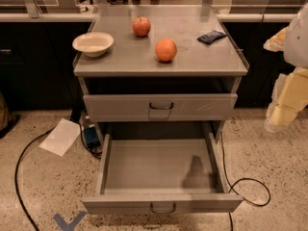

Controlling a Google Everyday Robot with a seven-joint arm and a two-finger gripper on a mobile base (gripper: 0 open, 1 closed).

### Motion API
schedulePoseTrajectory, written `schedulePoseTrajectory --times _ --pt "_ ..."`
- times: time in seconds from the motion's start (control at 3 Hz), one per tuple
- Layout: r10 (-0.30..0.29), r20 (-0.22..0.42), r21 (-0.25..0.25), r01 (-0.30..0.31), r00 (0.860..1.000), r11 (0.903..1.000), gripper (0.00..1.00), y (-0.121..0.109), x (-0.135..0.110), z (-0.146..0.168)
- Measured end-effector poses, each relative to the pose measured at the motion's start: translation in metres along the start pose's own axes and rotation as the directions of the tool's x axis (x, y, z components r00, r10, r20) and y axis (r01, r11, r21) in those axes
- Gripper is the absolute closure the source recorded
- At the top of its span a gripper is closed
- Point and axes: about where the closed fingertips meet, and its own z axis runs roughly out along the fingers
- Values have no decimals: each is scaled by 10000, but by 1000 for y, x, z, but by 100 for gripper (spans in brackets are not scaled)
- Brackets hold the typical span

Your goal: Close middle drawer

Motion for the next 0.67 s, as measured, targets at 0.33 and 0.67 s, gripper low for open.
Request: schedulePoseTrajectory --times 0.33,0.67 --pt "0 2 -1 0 10000 10000 0 0 0 0" --pt "60 390 -304 -48 9992 9995 0 5 1 20"
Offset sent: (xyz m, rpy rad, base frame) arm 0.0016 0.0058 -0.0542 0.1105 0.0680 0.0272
